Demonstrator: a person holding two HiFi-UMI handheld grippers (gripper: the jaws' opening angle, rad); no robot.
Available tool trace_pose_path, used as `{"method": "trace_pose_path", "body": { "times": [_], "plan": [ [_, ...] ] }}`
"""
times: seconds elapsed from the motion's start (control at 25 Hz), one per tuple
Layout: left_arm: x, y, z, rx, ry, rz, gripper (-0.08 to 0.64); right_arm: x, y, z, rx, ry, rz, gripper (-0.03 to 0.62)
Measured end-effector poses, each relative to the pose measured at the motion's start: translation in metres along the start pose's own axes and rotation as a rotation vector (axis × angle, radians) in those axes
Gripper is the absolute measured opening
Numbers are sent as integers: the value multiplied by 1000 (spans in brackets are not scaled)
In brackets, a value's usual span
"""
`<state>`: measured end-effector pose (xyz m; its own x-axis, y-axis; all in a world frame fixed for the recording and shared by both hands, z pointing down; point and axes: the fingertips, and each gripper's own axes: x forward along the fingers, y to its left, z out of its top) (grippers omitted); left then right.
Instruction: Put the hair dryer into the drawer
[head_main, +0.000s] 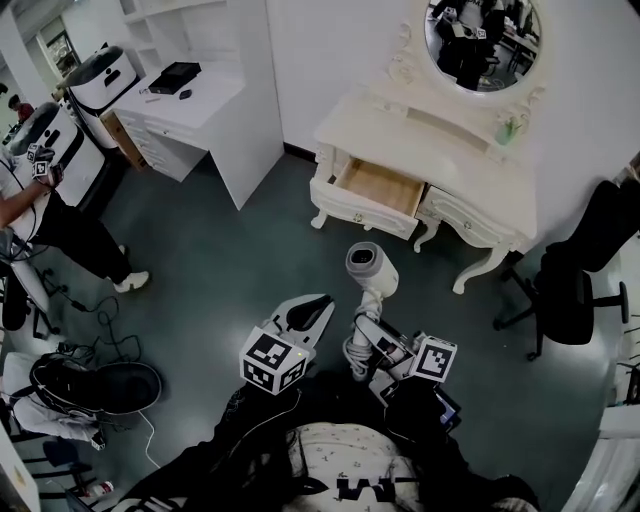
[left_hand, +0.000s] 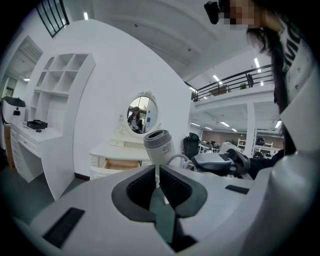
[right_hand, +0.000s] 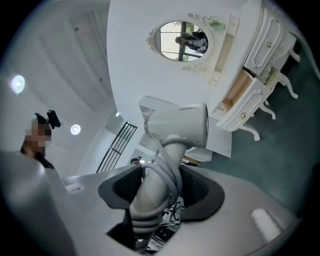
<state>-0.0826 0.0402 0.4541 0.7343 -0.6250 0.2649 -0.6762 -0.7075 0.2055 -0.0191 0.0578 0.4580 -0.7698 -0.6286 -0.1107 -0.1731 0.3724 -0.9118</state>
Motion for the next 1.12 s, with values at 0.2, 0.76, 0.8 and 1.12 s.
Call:
{"method": "trace_pose_path", "body": {
  "times": [0.2, 0.76, 0.8, 1.12],
  "plan": [
    [33, 10, 4, -12, 10, 34, 26, 0, -24, 33, 14, 22, -2, 242],
    [180, 25, 42, -57, 3, 176, 26, -4, -98, 165, 33, 197, 15, 242],
    [188, 25, 43, -58, 5, 185, 26, -5, -103, 172, 37, 207, 16, 242],
    [226, 24, 54, -59, 7, 249, 26, -6, -130, 210, 57, 270, 29, 242]
  ]
}}
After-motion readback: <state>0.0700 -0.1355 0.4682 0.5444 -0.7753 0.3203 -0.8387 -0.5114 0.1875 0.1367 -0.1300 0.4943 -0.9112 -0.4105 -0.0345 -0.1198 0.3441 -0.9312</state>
